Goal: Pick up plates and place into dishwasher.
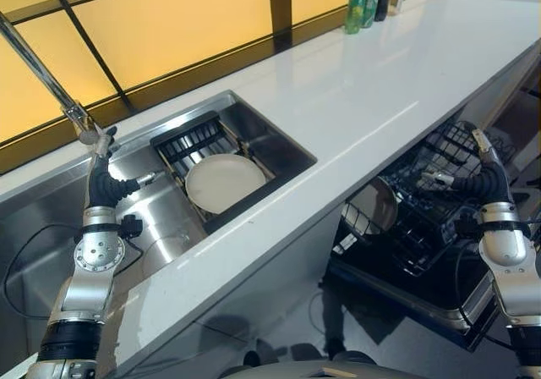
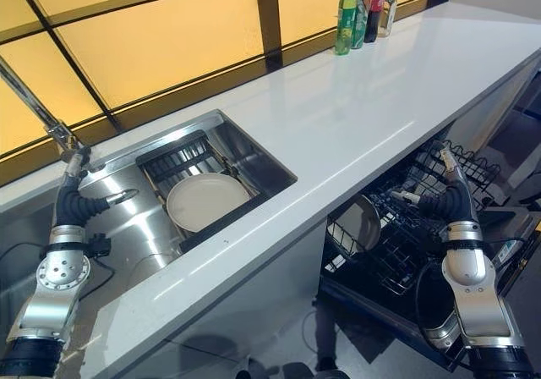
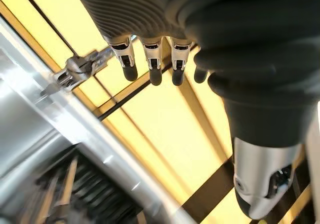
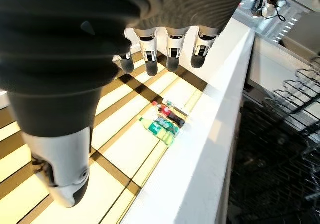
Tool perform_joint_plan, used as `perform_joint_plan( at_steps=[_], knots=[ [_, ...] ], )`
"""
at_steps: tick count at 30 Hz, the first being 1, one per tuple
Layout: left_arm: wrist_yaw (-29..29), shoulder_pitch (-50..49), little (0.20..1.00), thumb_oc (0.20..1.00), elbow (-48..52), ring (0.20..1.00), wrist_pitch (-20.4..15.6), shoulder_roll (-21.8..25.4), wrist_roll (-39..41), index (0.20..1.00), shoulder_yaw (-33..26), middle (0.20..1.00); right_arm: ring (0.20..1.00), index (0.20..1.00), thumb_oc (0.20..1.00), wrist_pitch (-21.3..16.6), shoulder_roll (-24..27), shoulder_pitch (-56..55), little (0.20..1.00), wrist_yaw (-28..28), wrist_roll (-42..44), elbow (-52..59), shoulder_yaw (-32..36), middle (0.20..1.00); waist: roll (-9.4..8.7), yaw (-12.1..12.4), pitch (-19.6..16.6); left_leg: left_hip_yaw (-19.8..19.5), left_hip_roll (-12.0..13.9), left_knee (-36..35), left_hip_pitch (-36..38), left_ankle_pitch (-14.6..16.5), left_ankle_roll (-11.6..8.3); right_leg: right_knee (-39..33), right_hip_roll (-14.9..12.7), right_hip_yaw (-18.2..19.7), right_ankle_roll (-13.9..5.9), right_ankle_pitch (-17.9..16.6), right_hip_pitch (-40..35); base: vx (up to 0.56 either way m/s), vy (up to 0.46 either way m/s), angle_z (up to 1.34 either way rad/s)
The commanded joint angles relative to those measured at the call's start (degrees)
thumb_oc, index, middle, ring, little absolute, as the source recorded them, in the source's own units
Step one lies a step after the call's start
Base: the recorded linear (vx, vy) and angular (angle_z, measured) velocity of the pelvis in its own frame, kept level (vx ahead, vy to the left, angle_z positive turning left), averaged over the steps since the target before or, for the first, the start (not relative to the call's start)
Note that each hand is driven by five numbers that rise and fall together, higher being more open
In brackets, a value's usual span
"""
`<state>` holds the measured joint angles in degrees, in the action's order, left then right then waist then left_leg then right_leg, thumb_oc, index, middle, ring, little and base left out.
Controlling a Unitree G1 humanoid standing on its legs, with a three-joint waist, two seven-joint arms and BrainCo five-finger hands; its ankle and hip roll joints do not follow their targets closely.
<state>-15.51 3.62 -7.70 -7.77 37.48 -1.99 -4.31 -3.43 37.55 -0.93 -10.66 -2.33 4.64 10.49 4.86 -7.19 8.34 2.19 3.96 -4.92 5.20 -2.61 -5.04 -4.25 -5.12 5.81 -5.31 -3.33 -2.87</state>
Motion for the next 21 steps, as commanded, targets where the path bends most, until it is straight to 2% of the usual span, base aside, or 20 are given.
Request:
perform_joint_plan(
  at_steps=[1,5,7,14,21],
  knots=[
    [-2.6,8.7,1.000,1.000,-4.8,1.000,0.6,5.4,-2.9,1.000,3.6,1.000,1.000,1.000,1.000,-2.8,5.1,4.0,1.000,-1.8,3.3,3.6,-1.4,1.000,-2.41,-2.0,0.6,-0.8,-1.3,5.7,-4.6,2.1,1.30,7.1,-0.8,0.9,-1.26,1.0,6.0,-0.05,0.148,-0.24],
    [-3.4,13.0,1.000,1.000,-8.9,1.000,1.2,8.1,-4.1,1.000,6.5,1.000,1.000,1.000,1.000,-3.3,6.9,5.5,1.000,-2.1,4.7,3.6,-2.7,1.000,-2.13,-3.9,3.6,0.8,-2.1,5.5,-4.9,3.1,1.95,7.7,-1.6,2.4,-2.26,1.0,7.7,-0.03,0.163,-0.12],
    [-4.6,15.1,1.000,1.000,-11.3,1.000,0.3,9.1,-4.5,1.000,7.6,1.000,1.000,1.000,1.000,-3.3,7.5,6.8,1.000,-2.5,5.0,3.3,-3.5,1.000,-2.13,-4.5,5.1,1.4,-2.4,5.6,-5.4,3.1,2.15,8.2,-1.8,3.2,-2.60,0.7,8.9,-0.09,0.125,-0.26],
    [-11.0,24.5,1.000,1.000,-17.6,1.000,0.4,11.4,-7.7,1.000,11.6,1.000,1.000,1.000,1.000,-3.1,9.2,12.0,1.000,-4.7,5.8,2.5,-7.4,1.000,-1.85,-6.7,9.9,3.6,-3.6,6.2,-8.2,2.7,2.65,9.9,-2.6,5.3,-3.42,0.0,12.9,-0.08,0.110,-0.16],
    [-14.6,31.4,1.000,1.000,-22.4,1.000,4.8,13.9,-14.9,1.000,16.4,1.000,1.000,1.000,1.000,-2.5,11.7,16.0,1.000,-4.8,6.1,1.8,-9.2,1.000,0.01,-8.4,12.7,5.0,-4.3,6.6,-10.2,2.3,2.41,10.9,-3.3,6.5,-3.52,-0.3,15.8,-0.04,0.136,-0.06]
  ],
)
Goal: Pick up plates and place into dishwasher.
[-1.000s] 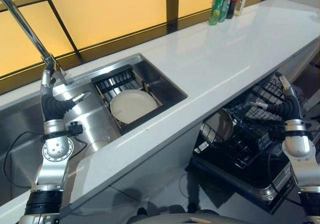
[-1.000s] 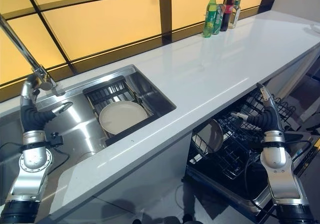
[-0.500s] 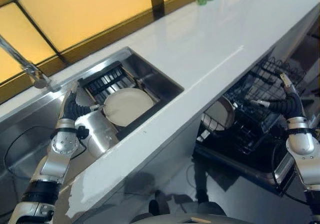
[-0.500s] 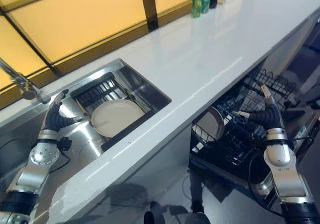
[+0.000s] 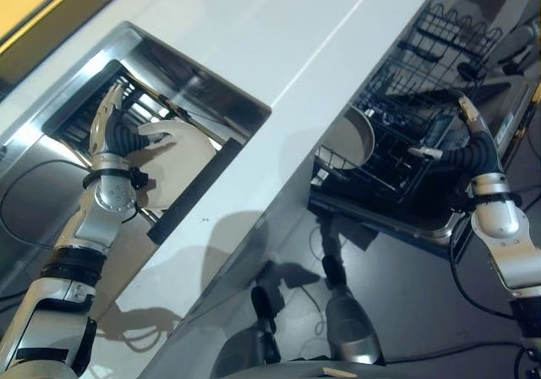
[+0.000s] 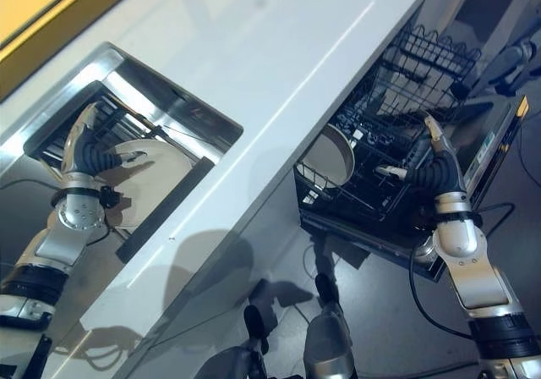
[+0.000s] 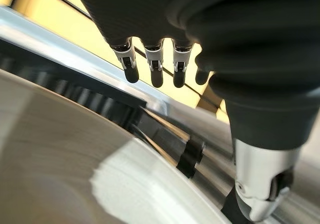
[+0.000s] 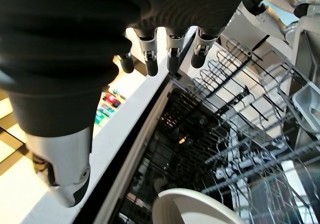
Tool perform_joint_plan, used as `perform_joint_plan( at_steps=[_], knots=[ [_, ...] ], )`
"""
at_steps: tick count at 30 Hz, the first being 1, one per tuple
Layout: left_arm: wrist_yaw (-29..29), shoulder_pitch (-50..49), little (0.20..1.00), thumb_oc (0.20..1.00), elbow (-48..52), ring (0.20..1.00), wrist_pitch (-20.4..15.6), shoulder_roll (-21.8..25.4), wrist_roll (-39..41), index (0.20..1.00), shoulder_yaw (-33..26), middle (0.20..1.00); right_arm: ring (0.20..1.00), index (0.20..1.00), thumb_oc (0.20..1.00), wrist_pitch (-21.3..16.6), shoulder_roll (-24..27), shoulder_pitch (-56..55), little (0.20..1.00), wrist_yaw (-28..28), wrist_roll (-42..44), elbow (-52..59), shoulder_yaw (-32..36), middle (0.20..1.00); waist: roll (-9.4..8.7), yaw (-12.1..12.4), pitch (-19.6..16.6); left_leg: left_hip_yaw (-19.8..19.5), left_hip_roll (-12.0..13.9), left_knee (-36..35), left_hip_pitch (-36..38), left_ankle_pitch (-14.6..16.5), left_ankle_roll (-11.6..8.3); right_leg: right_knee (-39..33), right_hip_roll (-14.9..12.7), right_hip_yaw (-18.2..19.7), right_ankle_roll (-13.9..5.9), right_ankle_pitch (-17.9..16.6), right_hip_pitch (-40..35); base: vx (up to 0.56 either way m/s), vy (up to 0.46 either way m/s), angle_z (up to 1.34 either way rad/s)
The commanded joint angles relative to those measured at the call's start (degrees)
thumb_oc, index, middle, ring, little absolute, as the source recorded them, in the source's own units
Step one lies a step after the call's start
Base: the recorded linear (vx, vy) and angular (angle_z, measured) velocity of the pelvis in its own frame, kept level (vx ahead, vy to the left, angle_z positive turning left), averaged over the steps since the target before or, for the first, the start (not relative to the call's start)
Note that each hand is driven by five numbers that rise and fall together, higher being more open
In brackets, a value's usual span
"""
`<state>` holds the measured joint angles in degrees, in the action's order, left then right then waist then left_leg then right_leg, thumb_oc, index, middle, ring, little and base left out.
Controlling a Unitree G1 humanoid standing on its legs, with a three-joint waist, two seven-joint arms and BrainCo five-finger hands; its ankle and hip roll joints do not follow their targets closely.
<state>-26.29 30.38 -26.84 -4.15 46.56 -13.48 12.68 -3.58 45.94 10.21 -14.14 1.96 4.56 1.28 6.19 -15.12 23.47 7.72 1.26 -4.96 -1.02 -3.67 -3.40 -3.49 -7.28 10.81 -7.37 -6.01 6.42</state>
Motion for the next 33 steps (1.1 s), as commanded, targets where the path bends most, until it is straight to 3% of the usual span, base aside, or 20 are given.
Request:
perform_joint_plan(
  at_steps=[1,9,18,24,30,33],
  knots=[
    [-3.9,5.2,1.000,1.000,-4.0,1.000,1.8,5.0,-3.8,1.000,-0.1,1.000,1.000,1.000,1.000,-2.2,3.6,5.2,1.000,-1.2,1.8,1.9,-0.2,1.000,-1.05,-0.6,-2.3,-0.5,-1.7,6.6,-4.1,3.4,0.74,10.2,-1.2,1.6,-1.47,2.4,6.7,0.01,0.157,-0.01],
    [3.6,8.7,1.000,1.000,-16.2,1.000,13.5,4.0,-8.9,1.000,4.9,1.000,1.000,1.000,1.000,-0.5,6.5,8.9,1.000,0.6,1.8,1.3,-1.3,1.000,0.92,-2.5,-0.4,-0.1,-2.6,6.3,-4.9,2.8,0.35,10.5,-1.9,2.3,-1.00,2.4,8.4,0.02,0.131,-0.02],
    [10.5,8.3,1.000,1.000,-18.9,1.000,19.0,3.5,-10.3,1.000,5.8,1.000,1.000,1.000,1.000,1.6,6.7,10.0,1.000,1.1,1.2,2.5,-1.6,1.000,1.47,-2.1,0.5,-1.0,-3.3,6.9,-5.2,2.8,0.19,10.7,-2.3,1.4,-0.45,2.7,8.2,0.02,0.043,0.00],
    [17.1,7.3,1.000,1.000,-17.9,1.000,18.8,0.8,-2.3,1.000,4.3,1.000,1.000,1.000,1.000,3.9,6.5,10.7,1.000,2.0,0.4,3.5,-1.2,1.000,1.96,-1.7,0.6,-1.5,-3.6,7.0,-4.9,2.8,0.23,10.9,-2.5,0.7,-0.25,3.3,7.6,0.01,0.013,0.01],
    [28.6,6.1,1.000,1.000,-17.6,1.000,14.3,-0.8,8.0,1.000,4.5,1.000,1.000,1.000,1.000,5.0,6.9,10.7,1.000,3.4,0.0,4.1,-0.2,1.000,2.84,-1.9,0.8,-1.4,-3.8,7.0,-4.2,2.9,0.40,11.1,-2.6,0.4,-0.30,3.7,6.9,0.04,0.035,0.03],
    [37.1,5.0,1.000,1.000,-15.0,1.000,11.6,0.0,15.6,1.000,5.4,1.000,1.000,1.000,1.000,4.3,8.0,9.6,1.000,3.9,0.6,4.3,0.9,1.000,3.43,-2.1,1.0,-1.3,-4.0,6.9,-3.9,2.9,0.46,11.0,-2.7,0.4,-0.36,3.9,6.5,0.04,0.051,0.02]
  ],
)
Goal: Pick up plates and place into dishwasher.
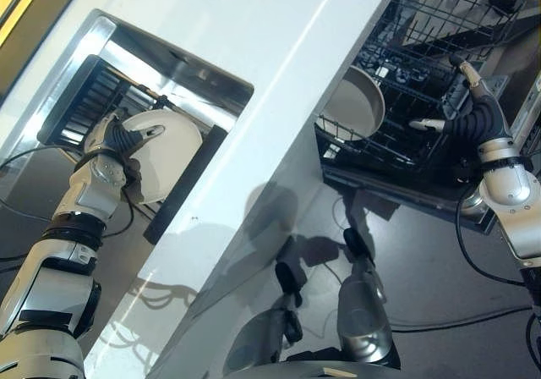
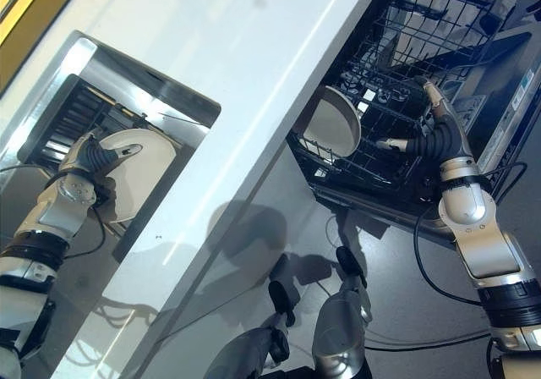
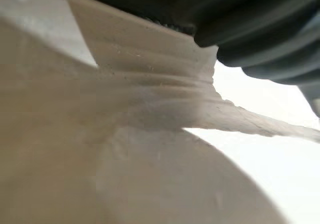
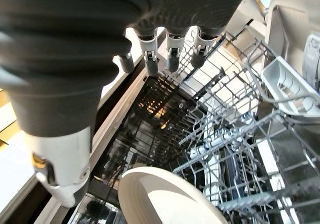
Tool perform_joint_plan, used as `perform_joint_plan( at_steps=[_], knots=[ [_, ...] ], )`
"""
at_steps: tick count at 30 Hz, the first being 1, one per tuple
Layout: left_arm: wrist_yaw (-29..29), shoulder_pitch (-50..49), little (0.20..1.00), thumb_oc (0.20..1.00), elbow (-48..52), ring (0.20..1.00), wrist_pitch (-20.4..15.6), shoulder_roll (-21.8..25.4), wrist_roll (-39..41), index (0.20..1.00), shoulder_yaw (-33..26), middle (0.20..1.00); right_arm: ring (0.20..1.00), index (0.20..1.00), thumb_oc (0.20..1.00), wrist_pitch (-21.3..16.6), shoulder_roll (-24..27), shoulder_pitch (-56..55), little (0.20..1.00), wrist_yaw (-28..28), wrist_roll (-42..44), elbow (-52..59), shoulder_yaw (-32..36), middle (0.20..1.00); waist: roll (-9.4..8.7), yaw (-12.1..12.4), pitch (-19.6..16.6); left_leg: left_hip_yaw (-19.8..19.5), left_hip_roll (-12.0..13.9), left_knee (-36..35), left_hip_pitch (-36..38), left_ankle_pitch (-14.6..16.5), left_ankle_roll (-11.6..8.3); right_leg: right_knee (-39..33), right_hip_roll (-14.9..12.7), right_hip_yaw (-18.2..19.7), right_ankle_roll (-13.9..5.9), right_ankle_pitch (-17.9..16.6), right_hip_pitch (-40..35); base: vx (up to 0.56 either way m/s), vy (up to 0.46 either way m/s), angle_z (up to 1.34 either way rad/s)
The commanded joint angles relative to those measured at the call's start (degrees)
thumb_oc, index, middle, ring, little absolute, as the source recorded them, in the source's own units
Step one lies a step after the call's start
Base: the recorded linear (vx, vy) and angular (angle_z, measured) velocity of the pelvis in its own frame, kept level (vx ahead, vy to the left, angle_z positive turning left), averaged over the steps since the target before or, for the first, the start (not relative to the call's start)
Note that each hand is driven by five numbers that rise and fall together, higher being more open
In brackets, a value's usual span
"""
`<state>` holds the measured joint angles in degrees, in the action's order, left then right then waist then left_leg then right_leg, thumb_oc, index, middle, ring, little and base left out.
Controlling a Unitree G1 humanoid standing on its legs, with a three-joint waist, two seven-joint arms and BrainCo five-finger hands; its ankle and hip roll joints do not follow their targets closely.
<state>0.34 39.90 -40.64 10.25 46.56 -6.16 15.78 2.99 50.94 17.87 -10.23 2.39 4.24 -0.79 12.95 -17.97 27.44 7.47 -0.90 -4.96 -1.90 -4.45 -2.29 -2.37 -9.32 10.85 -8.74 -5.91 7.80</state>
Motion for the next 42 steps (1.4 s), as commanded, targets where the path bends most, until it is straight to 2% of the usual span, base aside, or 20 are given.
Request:
perform_joint_plan(
  at_steps=[1,4,9,12,19,20,21,22,42],
  knots=[
    [15.4,-5.2,1.000,1.000,1.0,1.000,-3.2,0.3,13.8,1.000,2.8,1.000,1.000,1.000,1.000,-2.8,3.2,1.4,1.000,0.0,0.2,4.4,3.3,1.000,-2.91,0.7,-2.9,-1.0,-1.9,6.9,-2.9,3.7,-0.60,9.8,-0.7,0.3,0.98,3.8,4.9,0.04,0.045,0.02],
    [22.3,-6.5,1.000,1.000,4.2,1.000,-2.6,1.3,19.9,1.000,3.4,1.000,1.000,1.000,1.000,-3.7,3.9,0.6,1.000,0.6,0.0,3.9,3.8,1.000,-1.96,0.7,-2.8,-0.8,-2.2,7.0,-2.2,3.9,-0.53,9.5,-1.0,0.0,0.93,4.0,4.0,0.05,0.060,0.05],
    [30.6,-8.1,1.000,1.000,5.1,1.000,-0.6,3.8,22.2,1.000,4.4,1.000,1.000,1.000,1.000,-3.7,5.5,0.2,1.000,1.5,0.8,3.5,3.7,1.000,-0.60,0.8,-3.5,-1.0,-2.6,7.1,-1.0,4.2,-0.51,9.3,-1.6,-0.6,0.81,4.4,2.5,0.07,0.047,0.06],
    [32.6,-8.9,1.000,1.000,5.1,1.000,0.5,4.5,22.9,1.000,3.9,1.000,1.000,1.000,1.000,-4.1,6.0,-0.9,1.000,2.1,1.2,3.6,4.1,1.000,-0.18,0.8,-4.2,-1.1,-2.8,7.0,-0.3,4.4,-0.47,9.1,-1.8,-0.9,0.77,4.6,1.6,0.07,0.020,0.05],
    [32.9,-10.6,1.000,1.000,5.1,1.000,0.3,5.4,23.1,1.000,2.3,1.000,1.000,1.000,1.000,-4.1,6.4,-2.7,1.000,2.8,2.1,3.8,5.2,1.000,0.37,1.5,-5.6,-1.9,-2.9,6.6,0.6,4.5,-0.43,9.0,-2.1,-1.7,0.73,5.2,0.4,0.03,-0.003,0.04],
    [32.8,-11.0,0.736,0.736,5.3,0.736,0.0,5.4,23.0,0.736,1.8,0.736,1.000,1.000,1.000,-4.0,6.4,-3.0,1.000,2.9,2.1,3.9,5.5,1.000,0.49,1.6,-5.9,-2.1,-3.0,6.6,0.7,4.5,-0.40,8.9,-2.1,-1.8,0.73,5.2,0.3,0.01,-0.003,0.05],
    [32.6,-11.2,0.416,0.416,5.4,0.416,-0.1,5.4,23.0,0.416,1.6,0.416,1.000,1.000,1.000,-4.0,6.4,-3.2,1.000,2.9,2.1,4.0,5.6,1.000,0.53,1.7,-6.0,-2.1,-3.0,6.5,0.8,4.5,-0.40,8.9,-2.1,-1.9,0.73,5.3,0.2,0.02,-0.003,0.04],
    [32.0,-11.5,0.200,0.200,5.5,0.200,-0.2,5.2,23.4,0.200,1.4,0.200,1.000,1.000,1.000,-4.1,6.3,-3.3,1.000,2.9,2.1,3.8,5.6,1.000,0.55,1.8,-6.2,-2.2,-3.0,6.5,0.9,4.5,-0.40,8.9,-2.1,-1.9,0.72,5.3,0.1,0.00,0.000,0.00],
    [31.4,-11.6,0.200,0.200,5.6,0.200,-1.0,5.7,24.2,0.200,-0.8,0.200,1.000,1.000,1.000,-4.7,5.4,-6.2,1.000,2.9,2.9,4.0,7.6,1.000,-0.02,2.4,-8.1,-2.8,-2.8,5.7,1.7,4.6,-0.19,8.6,-2.1,-2.5,0.38,5.5,-0.6,0.00,-0.001,0.00]
  ],
)
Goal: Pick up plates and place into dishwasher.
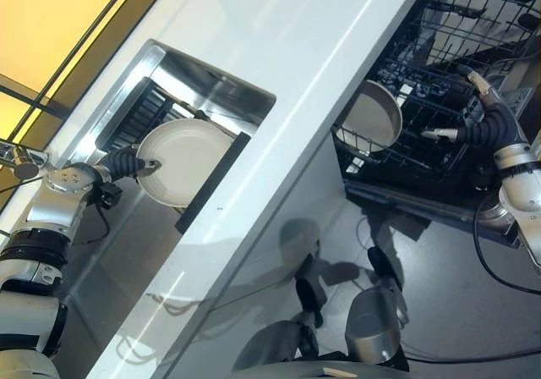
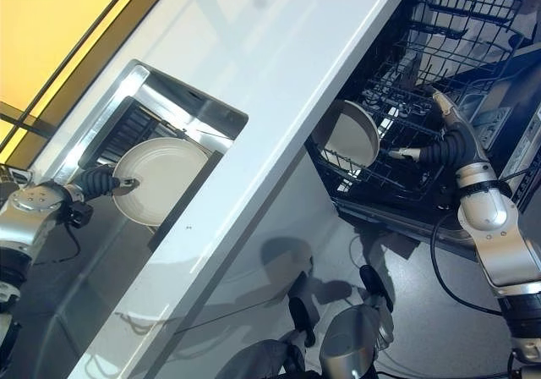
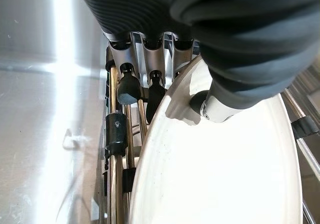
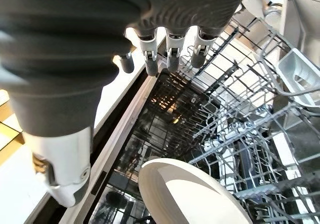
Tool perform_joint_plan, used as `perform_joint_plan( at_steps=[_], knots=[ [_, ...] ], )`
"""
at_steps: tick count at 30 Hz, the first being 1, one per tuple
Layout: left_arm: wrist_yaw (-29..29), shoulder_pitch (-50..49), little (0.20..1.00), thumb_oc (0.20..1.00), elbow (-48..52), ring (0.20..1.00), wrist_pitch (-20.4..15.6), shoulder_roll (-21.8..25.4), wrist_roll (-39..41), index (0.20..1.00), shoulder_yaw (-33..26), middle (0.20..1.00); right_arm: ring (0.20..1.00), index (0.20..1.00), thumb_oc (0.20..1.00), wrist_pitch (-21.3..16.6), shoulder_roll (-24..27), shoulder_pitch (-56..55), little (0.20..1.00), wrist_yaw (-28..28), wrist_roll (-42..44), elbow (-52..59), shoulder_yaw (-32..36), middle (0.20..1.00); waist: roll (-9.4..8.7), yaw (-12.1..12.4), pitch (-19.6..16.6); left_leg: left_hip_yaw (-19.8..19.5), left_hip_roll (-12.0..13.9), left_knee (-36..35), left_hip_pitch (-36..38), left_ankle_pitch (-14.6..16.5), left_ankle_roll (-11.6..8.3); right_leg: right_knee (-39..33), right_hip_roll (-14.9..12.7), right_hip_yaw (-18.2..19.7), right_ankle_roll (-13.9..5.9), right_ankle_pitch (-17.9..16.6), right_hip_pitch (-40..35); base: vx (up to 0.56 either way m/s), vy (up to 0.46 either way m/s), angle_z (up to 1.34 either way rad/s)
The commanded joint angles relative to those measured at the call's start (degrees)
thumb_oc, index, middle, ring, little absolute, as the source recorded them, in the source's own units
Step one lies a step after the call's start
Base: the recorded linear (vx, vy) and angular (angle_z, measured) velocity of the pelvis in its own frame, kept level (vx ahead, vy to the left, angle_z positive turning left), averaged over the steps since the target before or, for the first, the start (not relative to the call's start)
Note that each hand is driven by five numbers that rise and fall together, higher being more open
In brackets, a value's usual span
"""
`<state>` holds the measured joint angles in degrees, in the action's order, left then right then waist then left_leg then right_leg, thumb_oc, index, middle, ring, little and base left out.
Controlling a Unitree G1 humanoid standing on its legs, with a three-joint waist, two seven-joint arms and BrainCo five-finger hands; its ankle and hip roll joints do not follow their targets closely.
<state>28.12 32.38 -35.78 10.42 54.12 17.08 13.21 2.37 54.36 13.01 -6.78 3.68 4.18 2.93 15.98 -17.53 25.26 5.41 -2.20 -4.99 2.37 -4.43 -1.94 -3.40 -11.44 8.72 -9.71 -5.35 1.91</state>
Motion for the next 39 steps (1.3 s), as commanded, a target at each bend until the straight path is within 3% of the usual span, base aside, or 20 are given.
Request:
perform_joint_plan(
  at_steps=[1,4,6,14,23,29,36,39],
  knots=[
    [2.6,-4.1,0.200,0.200,0.8,0.200,-1.9,-2.0,1.6,0.200,1.4,0.200,1.000,1.000,1.000,-4.0,1.8,-1.4,1.000,-0.6,1.6,4.0,3.9,1.000,-3.07,2.0,-6.0,-0.8,-1.4,5.8,-2.6,4.5,-0.54,9.7,0.0,-0.4,1.36,4.9,5.3,0.00,0.000,0.00],
    [-1.8,-4.2,0.200,0.200,1.0,0.200,-3.5,-2.4,3.1,0.200,0.2,0.200,1.000,1.000,1.000,-4.0,1.5,-1.7,1.000,-0.6,1.7,4.1,3.9,1.000,-3.15,2.2,-6.2,-0.9,-1.4,5.7,-2.5,4.5,-0.57,9.8,0.1,-0.5,1.37,5.0,5.2,0.00,0.000,0.00],
    [-8.0,-4.8,0.200,0.200,1.3,0.200,-5.7,-2.5,2.9,0.200,-2.0,0.200,1.000,1.000,1.000,-4.2,0.9,-2.5,1.000,-0.5,1.5,4.3,4.5,1.000,-3.32,2.5,-6.3,-1.0,-1.4,5.7,-2.5,4.5,-0.61,9.8,0.1,-0.5,1.38,5.1,5.2,0.00,0.000,0.00],
    [-21.5,-7.9,0.200,0.200,5.5,0.200,-12.8,-3.7,-1.9,0.200,-9.0,0.200,1.000,1.000,1.000,-5.1,-2.1,-5.1,1.000,-1.3,0.8,5.2,6.3,1.000,-4.75,4.1,-7.1,-1.9,-0.9,5.5,-2.7,4.3,-0.58,9.7,0.1,-1.4,1.51,5.0,5.1,-0.03,-0.054,0.04],
    [-35.5,-10.2,0.200,0.200,10.4,0.200,-16.1,-5.7,-6.4,0.200,-14.6,0.200,1.000,1.000,1.000,-5.5,-5.5,-7.0,1.000,-2.3,0.3,5.8,6.7,1.000,-7.00,5.8,-9.0,-2.8,0.0,5.1,-2.4,4.4,-0.70,9.4,0.7,-2.4,1.81,5.2,4.4,-0.02,-0.070,0.07],
    [-47.3,-11.4,0.200,0.200,14.0,0.200,-17.0,-5.6,-14.4,0.200,-18.2,0.200,1.000,1.000,1.000,-6.2,-7.9,-8.5,1.000,-3.4,0.3,5.9,6.9,1.000,-8.91,7.0,-10.5,-3.4,0.7,5.2,-2.3,4.7,-0.74,9.0,1.6,-2.9,2.27,5.1,3.7,-0.01,-0.100,0.06],
    [-52.6,-14.8,0.200,0.200,17.3,0.200,-16.5,-4.1,-18.0,0.200,-21.9,0.200,1.000,1.000,1.000,-6.3,-10.6,-10.2,1.000,-4.7,0.1,6.7,6.8,1.000,-11.00,8.4,-12.3,-3.9,1.6,5.7,-2.3,4.6,-0.84,8.3,2.4,-3.7,2.53,4.3,2.8,0.00,-0.117,0.07],
    [-54.7,-16.5,0.200,0.200,18.9,0.200,-18.0,-4.1,-17.7,0.200,-23.7,0.200,1.000,1.000,1.000,-7.6,-11.5,-11.0,1.000,-5.5,0.0,6.8,7.3,1.000,-11.61,8.9,-13.3,-4.3,1.9,5.6,-1.7,4.9,-0.83,7.9,2.7,-4.0,2.55,4.3,1.9,0.06,-0.091,0.04]
  ],
)
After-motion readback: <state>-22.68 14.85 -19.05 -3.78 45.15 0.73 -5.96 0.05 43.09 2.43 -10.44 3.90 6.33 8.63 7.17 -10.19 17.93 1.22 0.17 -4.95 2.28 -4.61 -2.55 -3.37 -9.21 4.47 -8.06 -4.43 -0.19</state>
